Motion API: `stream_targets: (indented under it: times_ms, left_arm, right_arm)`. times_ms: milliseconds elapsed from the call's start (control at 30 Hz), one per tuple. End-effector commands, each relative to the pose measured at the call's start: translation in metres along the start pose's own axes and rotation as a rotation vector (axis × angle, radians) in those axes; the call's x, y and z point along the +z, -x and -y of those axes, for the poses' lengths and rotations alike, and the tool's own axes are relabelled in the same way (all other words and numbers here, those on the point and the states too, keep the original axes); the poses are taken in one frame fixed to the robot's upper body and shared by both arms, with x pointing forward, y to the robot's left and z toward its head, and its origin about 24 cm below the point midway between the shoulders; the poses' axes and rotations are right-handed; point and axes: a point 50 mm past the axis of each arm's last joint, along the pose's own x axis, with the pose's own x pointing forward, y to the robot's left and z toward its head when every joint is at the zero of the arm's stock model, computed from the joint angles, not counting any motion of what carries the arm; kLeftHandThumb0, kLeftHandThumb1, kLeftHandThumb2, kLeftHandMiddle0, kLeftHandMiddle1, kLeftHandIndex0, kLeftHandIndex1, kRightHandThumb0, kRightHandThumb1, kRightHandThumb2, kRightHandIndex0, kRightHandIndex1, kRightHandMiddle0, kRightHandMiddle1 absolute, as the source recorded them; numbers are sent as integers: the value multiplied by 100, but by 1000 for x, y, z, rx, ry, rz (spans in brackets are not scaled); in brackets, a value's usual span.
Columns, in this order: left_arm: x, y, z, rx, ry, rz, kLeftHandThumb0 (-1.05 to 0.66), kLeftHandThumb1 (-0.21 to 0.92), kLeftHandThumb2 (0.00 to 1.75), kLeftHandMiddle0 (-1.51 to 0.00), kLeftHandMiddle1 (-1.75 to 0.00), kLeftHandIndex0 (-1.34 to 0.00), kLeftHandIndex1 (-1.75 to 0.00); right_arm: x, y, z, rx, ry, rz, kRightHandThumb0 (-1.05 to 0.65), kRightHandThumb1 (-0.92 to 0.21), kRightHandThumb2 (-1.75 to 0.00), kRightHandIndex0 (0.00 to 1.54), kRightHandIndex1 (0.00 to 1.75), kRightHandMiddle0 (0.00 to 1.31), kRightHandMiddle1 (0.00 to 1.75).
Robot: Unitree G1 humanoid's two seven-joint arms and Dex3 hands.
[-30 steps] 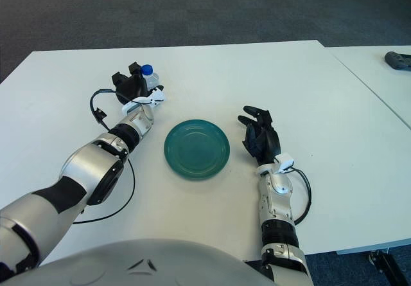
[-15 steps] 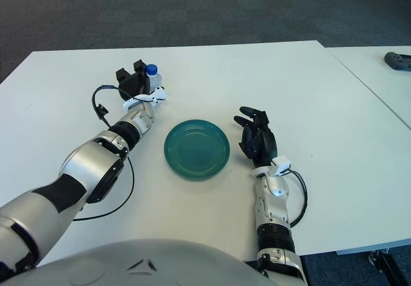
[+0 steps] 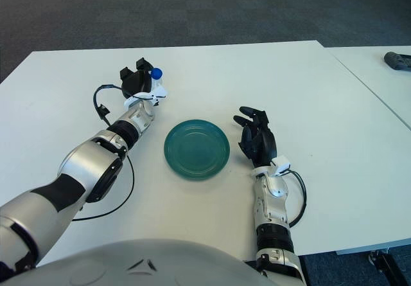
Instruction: Put the bottle into the plate.
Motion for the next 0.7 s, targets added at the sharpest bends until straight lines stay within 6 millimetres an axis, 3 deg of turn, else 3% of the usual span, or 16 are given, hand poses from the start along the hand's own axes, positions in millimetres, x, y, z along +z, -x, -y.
stream_targets:
  times_ms: [0, 200, 400, 500, 667]
  left_arm:
    - [-9, 0, 0, -7, 55, -35, 0, 31, 132, -51, -171, -51, -175]
    - [-7, 1, 0, -1, 108, -32, 0, 32, 131, -50, -171, -50, -175]
    - [-5, 3, 1, 16, 150, -4, 0, 12, 153, -64, -173, -64, -175]
    - [2, 8, 1, 57, 191, 61, 0, -2, 160, -90, -145, -72, -175]
    - [12, 13, -3, 108, 236, 139, 0, -7, 168, -95, -152, -70, -175]
  right_arm:
    - [-34, 33, -8, -82, -115, -136, -65, -92, -67, 67, 105, 15, 119]
    - [-33, 33, -7, -91, -112, -137, -63, -92, -67, 65, 105, 17, 119]
    - [-33, 33, -6, -92, -106, -139, -63, -92, -68, 63, 104, 19, 121]
    - [-32, 32, -5, -86, -101, -138, -63, -92, -67, 61, 103, 18, 121]
    - [-33, 32, -5, -77, -93, -142, -64, -92, -66, 61, 104, 19, 123]
